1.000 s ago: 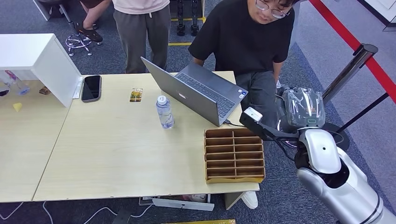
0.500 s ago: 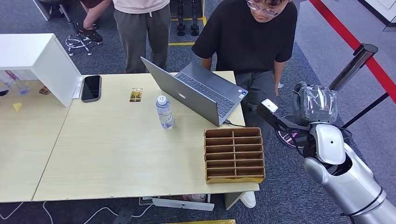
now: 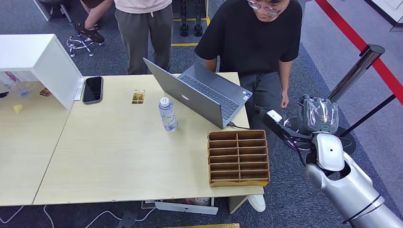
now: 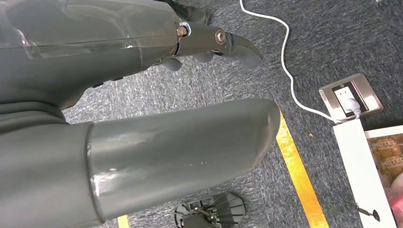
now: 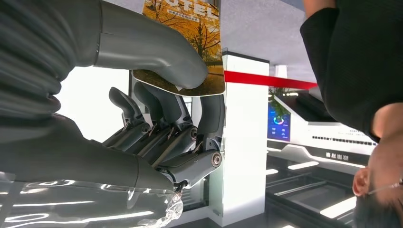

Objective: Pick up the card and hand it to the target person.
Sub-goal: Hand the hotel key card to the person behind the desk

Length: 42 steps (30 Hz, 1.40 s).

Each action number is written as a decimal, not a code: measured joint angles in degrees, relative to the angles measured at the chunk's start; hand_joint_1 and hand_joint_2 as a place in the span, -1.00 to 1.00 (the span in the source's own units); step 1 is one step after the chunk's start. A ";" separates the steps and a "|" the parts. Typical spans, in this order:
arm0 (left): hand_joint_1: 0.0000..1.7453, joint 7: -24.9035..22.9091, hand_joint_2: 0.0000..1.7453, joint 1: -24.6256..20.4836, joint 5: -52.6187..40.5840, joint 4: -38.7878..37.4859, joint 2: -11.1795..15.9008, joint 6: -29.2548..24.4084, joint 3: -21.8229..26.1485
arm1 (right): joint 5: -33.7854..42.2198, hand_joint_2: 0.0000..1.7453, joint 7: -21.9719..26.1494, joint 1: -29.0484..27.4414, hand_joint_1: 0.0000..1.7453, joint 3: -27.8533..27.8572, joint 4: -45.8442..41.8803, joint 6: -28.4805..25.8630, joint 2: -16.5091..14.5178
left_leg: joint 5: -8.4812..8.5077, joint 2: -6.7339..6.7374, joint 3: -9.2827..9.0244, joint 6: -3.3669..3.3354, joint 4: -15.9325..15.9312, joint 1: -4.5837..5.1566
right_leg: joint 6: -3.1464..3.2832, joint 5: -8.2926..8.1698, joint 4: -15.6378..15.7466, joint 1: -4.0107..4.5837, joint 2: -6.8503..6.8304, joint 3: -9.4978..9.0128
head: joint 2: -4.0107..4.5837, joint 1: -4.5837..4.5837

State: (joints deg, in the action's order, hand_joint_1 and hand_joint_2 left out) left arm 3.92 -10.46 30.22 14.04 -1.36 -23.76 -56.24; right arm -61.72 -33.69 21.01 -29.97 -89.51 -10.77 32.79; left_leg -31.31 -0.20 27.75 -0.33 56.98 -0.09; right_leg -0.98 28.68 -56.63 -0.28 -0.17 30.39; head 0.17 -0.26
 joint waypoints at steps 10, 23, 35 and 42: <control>-1.00 -0.14 -1.00 -0.27 -0.36 0.01 0.00 0.07 -0.06 | -0.09 1.00 0.22 -0.01 0.67 0.00 1.55 -0.50 -1.12 | 0.00 0.00 0.00 0.00 0.00 0.00 | 0.00 0.00 0.00 0.00 0.00 0.00 | 0.00 0.00; -1.00 -0.31 -1.00 -0.37 -0.42 0.00 0.00 0.22 -0.63 | -0.20 1.00 0.26 -0.01 0.68 0.00 1.78 -0.37 -1.56 | 0.00 0.00 0.01 0.00 0.00 0.00 | 0.00 0.00 0.00 0.00 0.00 0.00 | 0.00 0.00; -1.00 -0.24 -1.00 -0.42 -0.55 0.00 0.00 0.17 -0.98 | -0.34 1.00 0.48 -0.17 -0.56 -0.03 1.83 0.98 -1.58 | 0.00 0.00 0.00 0.00 0.00 0.00 | 0.00 0.00 0.00 0.00 0.00 0.00 | 0.00 0.00; -1.00 -0.25 -1.00 -0.42 -0.59 -0.01 0.00 0.17 -0.98 | 0.09 1.00 0.82 -0.82 -1.00 -0.20 2.37 3.13 -1.60 | 0.00 0.00 0.01 0.00 0.00 0.00 | 0.00 0.00 0.00 0.00 0.00 0.01 | 0.00 0.01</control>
State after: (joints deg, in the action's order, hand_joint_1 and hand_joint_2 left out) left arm 3.67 -10.88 29.63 14.03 -1.36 -23.58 -57.22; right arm -61.63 -32.87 20.20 -30.16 -87.14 -7.64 31.20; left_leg -31.31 -0.20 27.76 -0.33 56.98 -0.09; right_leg -0.98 28.68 -56.63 -0.28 -0.18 30.40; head 0.17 -0.26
